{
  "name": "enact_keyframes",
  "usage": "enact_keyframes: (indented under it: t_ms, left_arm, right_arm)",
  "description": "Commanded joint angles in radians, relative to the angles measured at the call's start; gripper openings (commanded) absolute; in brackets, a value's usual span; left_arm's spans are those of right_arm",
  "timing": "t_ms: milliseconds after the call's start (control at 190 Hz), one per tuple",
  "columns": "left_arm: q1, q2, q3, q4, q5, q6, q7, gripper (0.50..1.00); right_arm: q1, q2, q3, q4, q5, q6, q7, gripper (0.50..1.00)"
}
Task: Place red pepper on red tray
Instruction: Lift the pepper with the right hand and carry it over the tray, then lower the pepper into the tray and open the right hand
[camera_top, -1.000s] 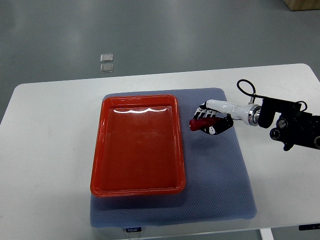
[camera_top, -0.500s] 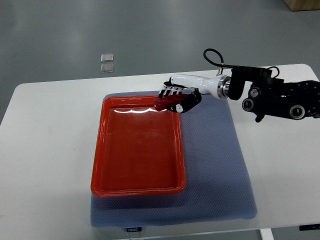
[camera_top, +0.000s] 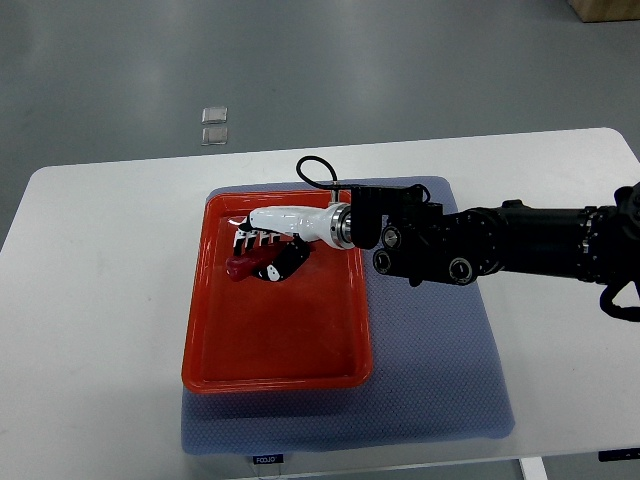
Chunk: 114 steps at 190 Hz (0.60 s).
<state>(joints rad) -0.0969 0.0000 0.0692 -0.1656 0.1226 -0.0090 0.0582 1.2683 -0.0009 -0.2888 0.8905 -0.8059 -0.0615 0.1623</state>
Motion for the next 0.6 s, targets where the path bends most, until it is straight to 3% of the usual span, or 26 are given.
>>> enact_keyframes:
  t_ms: [0, 384, 474, 553, 595]
  left_arm:
    - [0.0, 0.0, 0.0, 0.0, 0.0, 0.0, 0.0, 1.0]
    - [-0.001, 0.0, -0.002, 0.0, 0.0, 0.0, 0.0, 1.0]
    - [0.0, 0.0, -0.002, 0.0, 0.0, 0.0, 0.0, 1.0]
    - [0.0, 0.0, -0.002, 0.0, 0.0, 0.0, 0.0, 1.0]
    - [0.0, 0.0, -0.002, 0.0, 0.0, 0.0, 0.0, 1.0]
  right_arm:
    - [-0.033, 0.001, 0.0, -0.021, -0.004, -0.031, 0.0, 0.5]
    - [-0.089, 0.001, 0.002, -0.041, -0.006, -0.069, 0.005, 0.5]
    - [-0.101, 0.001, 0.002, -0.042, -0.006, -0.07, 0.006, 0.545]
    - [-0.104, 0.001, 0.004, -0.042, 0.001, -0.069, 0.013, 0.629]
    - [-0.106, 0.001, 0.004, -0.042, 0.001, -0.069, 0.014, 0.641]
